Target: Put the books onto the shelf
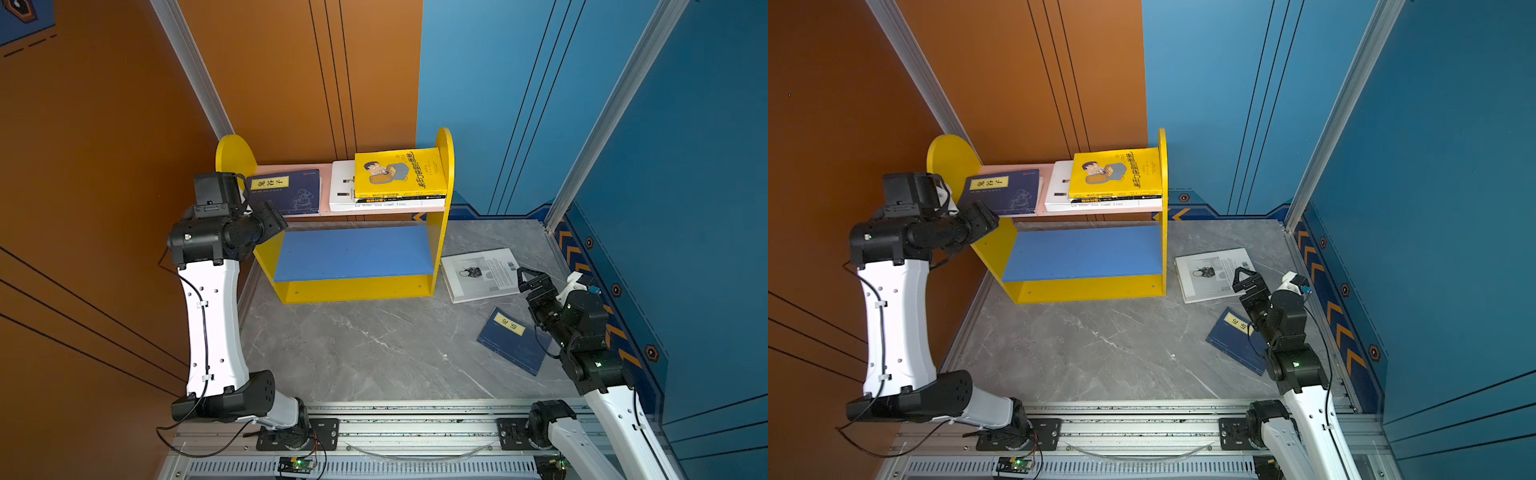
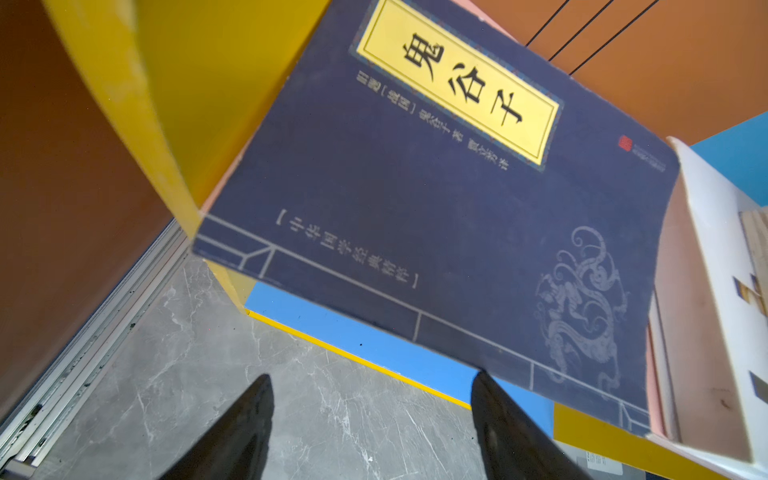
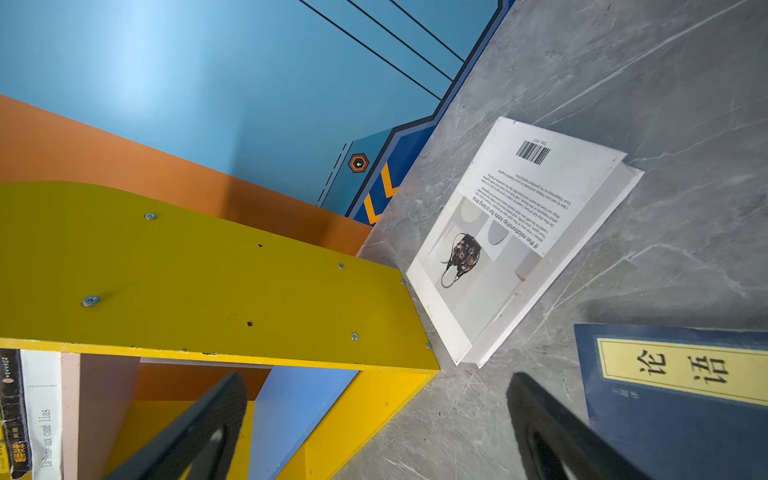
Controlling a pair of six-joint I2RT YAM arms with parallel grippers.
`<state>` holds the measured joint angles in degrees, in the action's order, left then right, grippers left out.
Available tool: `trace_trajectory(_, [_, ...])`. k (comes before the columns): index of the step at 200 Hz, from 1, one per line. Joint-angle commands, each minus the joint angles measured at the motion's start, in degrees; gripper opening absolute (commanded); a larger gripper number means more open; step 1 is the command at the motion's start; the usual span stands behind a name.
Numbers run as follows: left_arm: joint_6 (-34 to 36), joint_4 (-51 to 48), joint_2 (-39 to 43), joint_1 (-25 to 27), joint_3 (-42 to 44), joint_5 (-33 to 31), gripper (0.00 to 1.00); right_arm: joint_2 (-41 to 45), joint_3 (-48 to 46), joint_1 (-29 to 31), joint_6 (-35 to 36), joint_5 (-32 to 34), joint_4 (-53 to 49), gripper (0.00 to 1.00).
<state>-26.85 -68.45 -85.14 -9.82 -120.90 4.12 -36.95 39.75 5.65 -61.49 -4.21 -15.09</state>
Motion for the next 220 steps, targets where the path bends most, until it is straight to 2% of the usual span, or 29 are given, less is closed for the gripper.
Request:
trace_trajectory(1, [-0.66, 2.08, -0.46, -0.62, -0.22, 0.90, 0.76, 0.50, -0.31, -0.38, 0.22, 1.30, -1.24, 1.00])
trace_trajectory(132, [-1.33, 3.89, 1.64, -2.48, 1.62, 2.35, 0.74, 0.17, -0.46, -0.38, 0.06, 2.15, -1.04, 1.00])
trace_trajectory(164, [-0.83, 3.89, 3.71, -2.44, 4.69, 6.37, 0.76, 0.04, -0.53, -0.38, -0.12, 2.31, -0.97, 1.00])
trace_trajectory(220, [-1.37, 5.10, 6.71, -3.38, 8.75, 6.49, 0.76, -0.75, -0.72, -0.38, -0.20, 2.27, -0.09, 1.00])
